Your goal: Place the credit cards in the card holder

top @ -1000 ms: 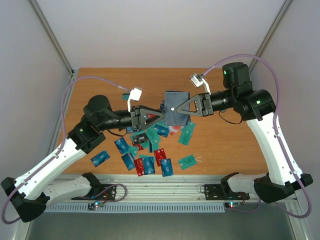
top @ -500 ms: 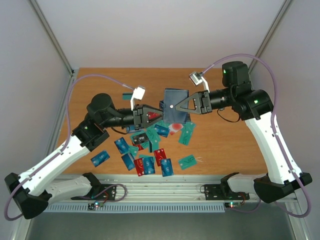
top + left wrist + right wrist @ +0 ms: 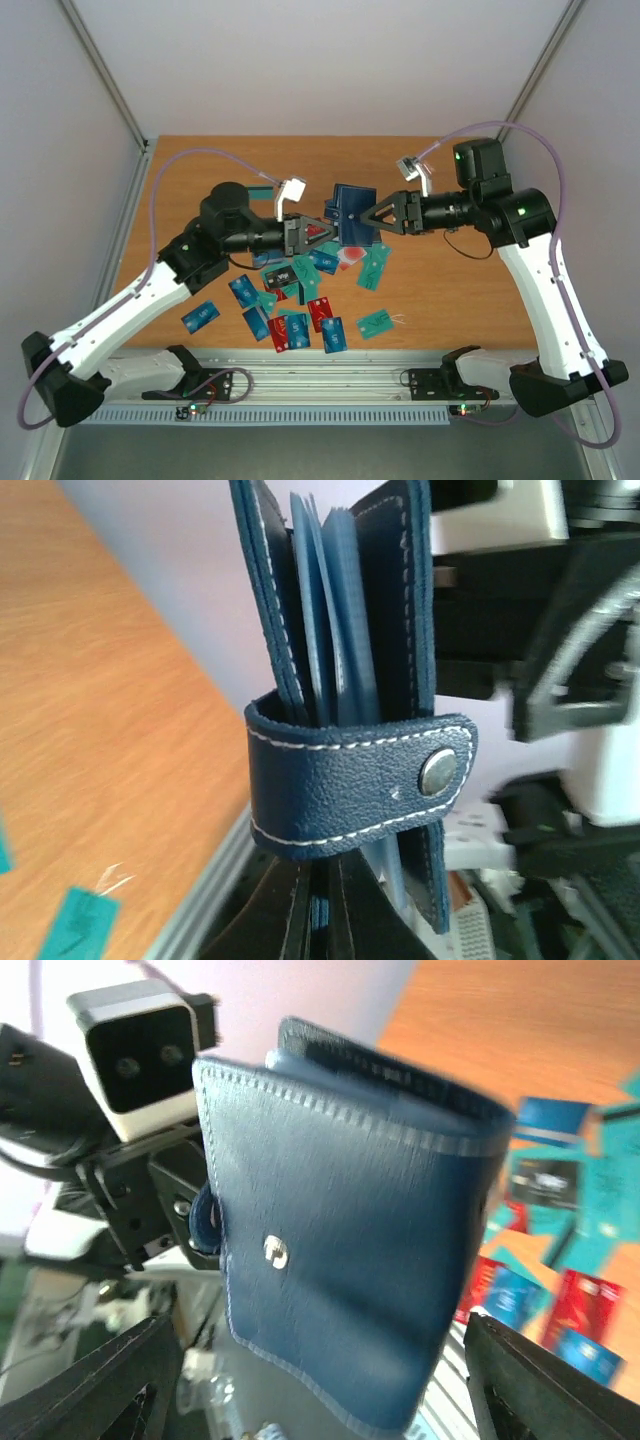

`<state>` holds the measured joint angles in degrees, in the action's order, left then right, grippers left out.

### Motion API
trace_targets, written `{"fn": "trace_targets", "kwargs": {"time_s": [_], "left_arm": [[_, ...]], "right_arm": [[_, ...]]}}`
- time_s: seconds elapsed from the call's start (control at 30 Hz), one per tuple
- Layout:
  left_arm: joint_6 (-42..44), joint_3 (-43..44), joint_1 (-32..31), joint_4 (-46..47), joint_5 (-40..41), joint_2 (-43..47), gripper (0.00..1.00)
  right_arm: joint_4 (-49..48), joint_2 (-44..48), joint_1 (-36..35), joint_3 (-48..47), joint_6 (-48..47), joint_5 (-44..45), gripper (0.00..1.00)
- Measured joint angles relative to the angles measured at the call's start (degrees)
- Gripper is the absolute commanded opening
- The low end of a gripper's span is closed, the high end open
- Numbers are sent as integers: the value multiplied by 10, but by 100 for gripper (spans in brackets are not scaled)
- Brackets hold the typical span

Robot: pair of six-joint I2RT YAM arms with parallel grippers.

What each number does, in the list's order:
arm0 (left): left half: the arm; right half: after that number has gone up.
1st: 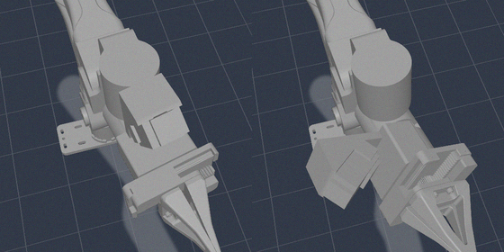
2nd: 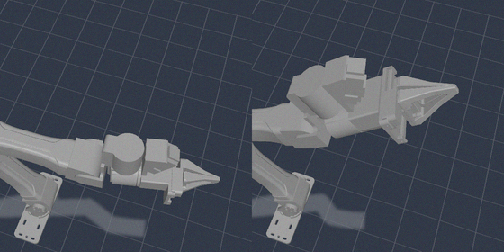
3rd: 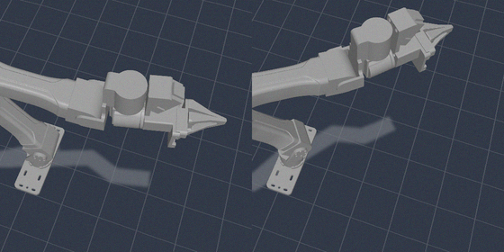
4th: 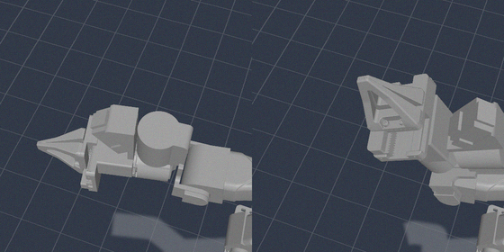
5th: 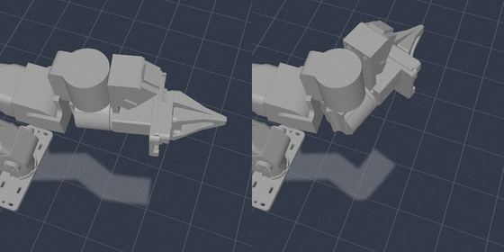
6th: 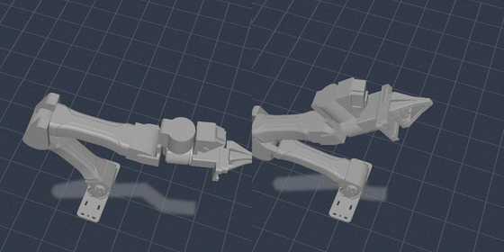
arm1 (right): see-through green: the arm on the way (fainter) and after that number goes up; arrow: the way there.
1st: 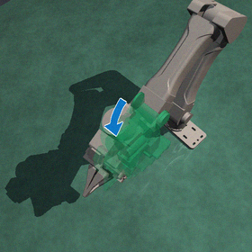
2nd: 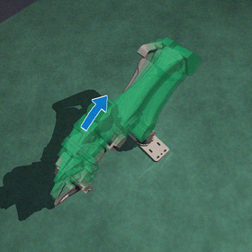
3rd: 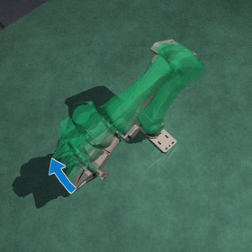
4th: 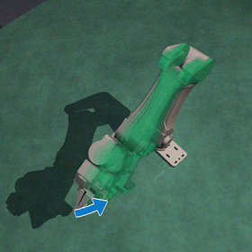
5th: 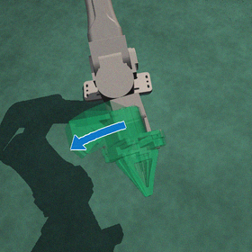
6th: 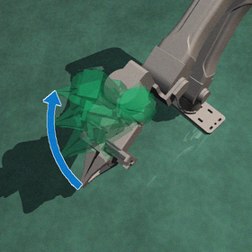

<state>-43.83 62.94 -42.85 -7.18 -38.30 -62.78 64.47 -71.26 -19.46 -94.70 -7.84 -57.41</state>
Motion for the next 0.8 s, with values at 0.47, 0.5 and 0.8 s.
{"fn": "trace_targets", "kwargs": {"time_s": [0.47,0.5,0.8], "left_arm": [[85,85,-19,-132,126,-217,0],[86,96,-22,-136,132,-228,0],[95,145,-43,-139,149,-273,0]], "right_arm": [[59,95,5,148,73,247,86],[61,94,-2,151,80,264,84],[80,11,-82,134,127,402,71]]}}
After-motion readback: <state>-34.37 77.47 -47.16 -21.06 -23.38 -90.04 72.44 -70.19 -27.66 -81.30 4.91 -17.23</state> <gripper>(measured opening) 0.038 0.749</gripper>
